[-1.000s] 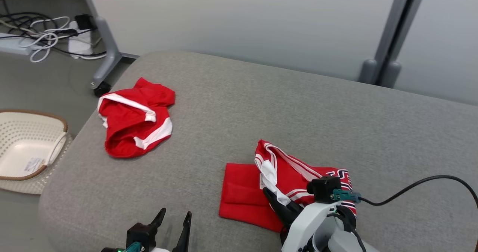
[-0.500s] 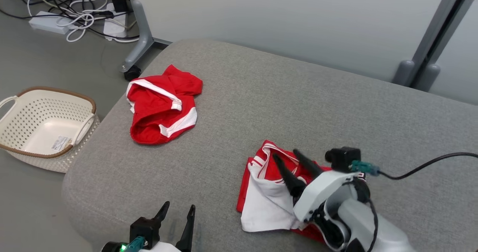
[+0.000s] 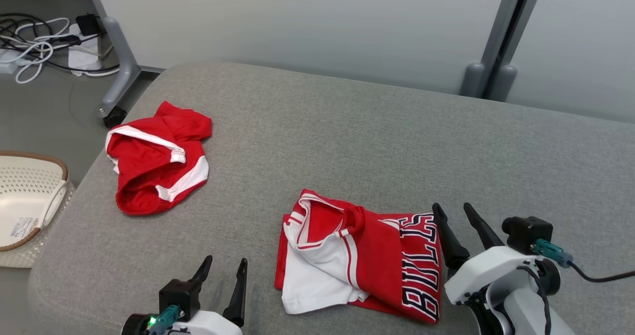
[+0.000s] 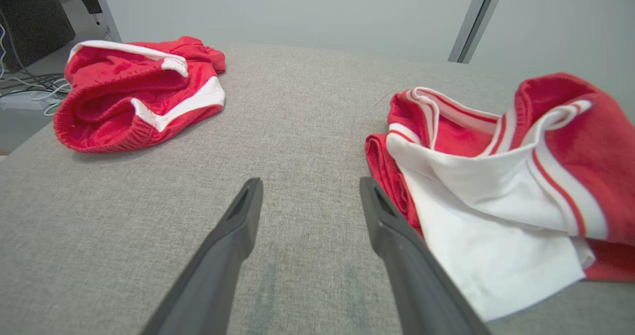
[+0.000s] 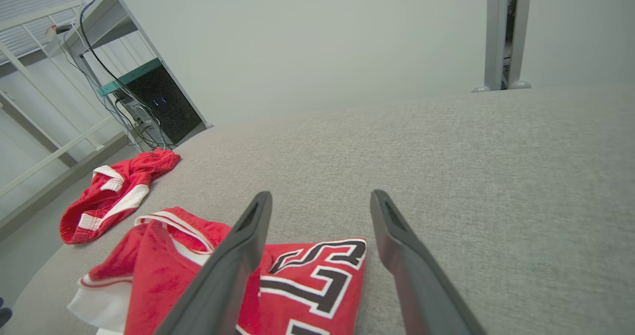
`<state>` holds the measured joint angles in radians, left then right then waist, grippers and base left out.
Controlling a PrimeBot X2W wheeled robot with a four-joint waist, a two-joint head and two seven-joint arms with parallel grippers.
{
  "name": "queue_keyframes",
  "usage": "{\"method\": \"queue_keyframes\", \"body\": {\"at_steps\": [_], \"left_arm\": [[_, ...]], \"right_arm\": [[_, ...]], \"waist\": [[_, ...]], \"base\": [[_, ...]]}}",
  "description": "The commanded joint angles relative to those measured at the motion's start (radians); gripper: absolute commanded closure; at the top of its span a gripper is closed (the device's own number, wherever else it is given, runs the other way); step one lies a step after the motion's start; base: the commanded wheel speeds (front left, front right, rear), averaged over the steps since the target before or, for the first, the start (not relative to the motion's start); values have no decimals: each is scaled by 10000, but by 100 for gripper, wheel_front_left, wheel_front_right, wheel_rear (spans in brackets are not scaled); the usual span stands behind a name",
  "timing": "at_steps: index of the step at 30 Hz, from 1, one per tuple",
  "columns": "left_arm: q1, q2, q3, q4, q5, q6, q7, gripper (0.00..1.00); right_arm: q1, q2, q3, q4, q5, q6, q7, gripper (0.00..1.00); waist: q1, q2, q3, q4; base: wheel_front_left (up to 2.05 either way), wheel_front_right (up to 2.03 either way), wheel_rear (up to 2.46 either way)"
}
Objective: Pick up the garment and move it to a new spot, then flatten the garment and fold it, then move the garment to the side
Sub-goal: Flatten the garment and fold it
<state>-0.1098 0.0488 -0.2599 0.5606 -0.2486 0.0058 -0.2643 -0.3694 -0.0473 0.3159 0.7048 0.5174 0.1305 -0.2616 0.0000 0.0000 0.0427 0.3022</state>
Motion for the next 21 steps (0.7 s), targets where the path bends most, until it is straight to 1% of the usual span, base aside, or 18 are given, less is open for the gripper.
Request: {"method": "queue_keyframes", "body": {"at_steps": [1, 6, 7, 9, 10, 11, 13, 16, 21], "left_arm": [[-96, 38, 111, -77, -10, 57, 2, 0], [146, 40, 481, -176, 131, 120, 2, 0], [146, 40, 481, -176, 131, 120, 2, 0], [234, 40, 655, -238, 202, 153, 2, 0], [314, 44, 861, -304, 232, 150, 1, 0], [314, 44, 861, -304, 232, 150, 1, 0], [431, 37, 1059, -378, 317, 134, 1, 0], [628, 37, 1353, -522, 426, 137, 1, 0], [870, 40, 1837, -774, 586, 96, 2, 0]], "right_arm": [[263, -72, -386, -172, -409, 4, -43, 0], [932, -75, -1497, -644, -1160, 2, -44, 0], [932, -75, -1497, -644, -1160, 2, -44, 0], [1166, -61, -1857, -812, -1564, 4, -44, 0], [1427, -61, -2163, -1002, -1791, 2, -43, 0], [1427, -61, -2163, -1002, -1791, 2, -43, 0], [1607, -61, -2346, -1221, -2260, 4, -44, 0], [1898, -64, -2582, -1399, -2579, 4, -45, 0], [2219, -67, -2805, -1674, -2797, 2, -45, 0]], "waist": [[0, 0, -29, -212], [0, 0, -114, -651], [0, 0, -114, -651], [0, 0, -176, -874], [0, 0, -228, -1101], [0, 0, -228, -1101], [0, 0, -279, -1328], [0, 0, -374, -1669], [0, 0, -425, -2224]], "base": [[0, 0, 0], [0, 0, 0], [0, 0, 0], [0, 0, 0], [0, 0, 0], [0, 0, 0], [0, 0, 0], [0, 0, 0], [0, 0, 0]]}}
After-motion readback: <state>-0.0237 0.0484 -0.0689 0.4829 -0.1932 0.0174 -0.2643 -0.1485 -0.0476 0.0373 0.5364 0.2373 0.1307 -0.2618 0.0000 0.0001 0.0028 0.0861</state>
